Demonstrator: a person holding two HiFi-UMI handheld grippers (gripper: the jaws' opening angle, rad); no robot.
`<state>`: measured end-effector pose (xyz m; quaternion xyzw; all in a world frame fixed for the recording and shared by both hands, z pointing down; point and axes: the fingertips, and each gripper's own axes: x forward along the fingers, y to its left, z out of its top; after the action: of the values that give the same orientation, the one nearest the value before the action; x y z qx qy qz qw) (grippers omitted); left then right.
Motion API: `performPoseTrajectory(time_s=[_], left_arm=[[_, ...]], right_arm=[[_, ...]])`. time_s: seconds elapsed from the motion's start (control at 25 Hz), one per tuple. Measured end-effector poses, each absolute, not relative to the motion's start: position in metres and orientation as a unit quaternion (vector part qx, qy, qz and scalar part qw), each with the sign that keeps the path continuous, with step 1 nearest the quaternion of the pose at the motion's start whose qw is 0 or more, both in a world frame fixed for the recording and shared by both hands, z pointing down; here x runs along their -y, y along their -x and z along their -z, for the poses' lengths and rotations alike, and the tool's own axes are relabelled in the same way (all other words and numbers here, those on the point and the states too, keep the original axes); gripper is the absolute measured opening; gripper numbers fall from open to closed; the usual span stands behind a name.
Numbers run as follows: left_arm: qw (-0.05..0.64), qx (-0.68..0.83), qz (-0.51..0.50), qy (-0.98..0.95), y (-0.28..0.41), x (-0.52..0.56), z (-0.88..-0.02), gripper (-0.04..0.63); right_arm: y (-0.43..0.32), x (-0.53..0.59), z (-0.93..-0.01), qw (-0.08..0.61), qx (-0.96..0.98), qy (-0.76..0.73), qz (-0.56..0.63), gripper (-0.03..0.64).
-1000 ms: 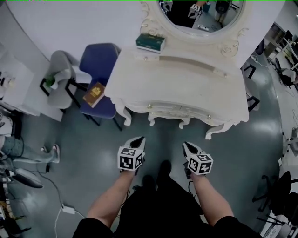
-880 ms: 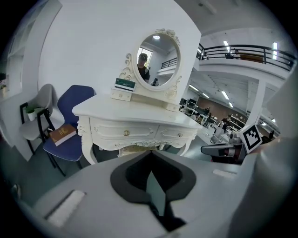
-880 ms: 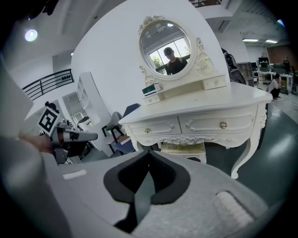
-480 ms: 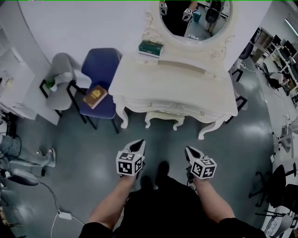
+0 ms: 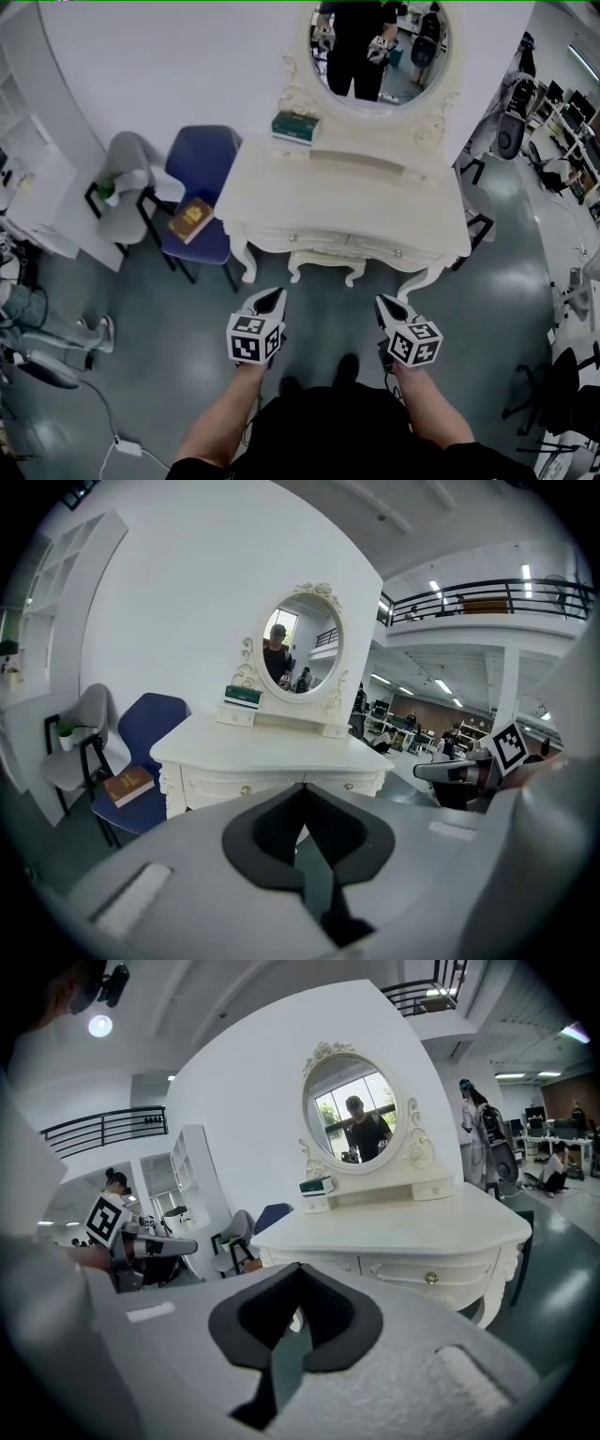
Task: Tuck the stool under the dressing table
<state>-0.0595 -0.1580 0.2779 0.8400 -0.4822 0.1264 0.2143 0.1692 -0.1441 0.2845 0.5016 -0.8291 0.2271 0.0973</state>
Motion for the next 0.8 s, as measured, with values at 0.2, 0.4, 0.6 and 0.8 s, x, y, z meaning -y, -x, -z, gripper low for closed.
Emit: performPoseTrajectory(time_s=[0.2, 0.4, 0.6, 0.8], left_arm=[[0.182, 0.495, -0.12, -0.841, 0.021, 0.186, -0.241, 0.018], [0.132, 0.52, -0.1, -0.838, -0.012, 0.215, -0.191, 0.018], [0.105, 0.528, -0.086, -0.838, -0.035, 0.232, -0.145, 0.018], [0.091, 0.524, -0.074, -0.844, -0.032, 0.247, -0.113, 0.018]], right_arm=[[-0.197, 0.169, -0.23, 0.083, 0.862, -0.467, -0.177, 0.002], [-0.216, 0.184, -0.168, 0.057, 0.905, -0.406, -0.115, 0.002], [-0.23, 0.206, -0.114, 0.03, 0.925, -0.372, -0.07, 0.002], [-0.226, 0.216, -0.063, -0.007, 0.924, -0.379, -0.038, 0.002]])
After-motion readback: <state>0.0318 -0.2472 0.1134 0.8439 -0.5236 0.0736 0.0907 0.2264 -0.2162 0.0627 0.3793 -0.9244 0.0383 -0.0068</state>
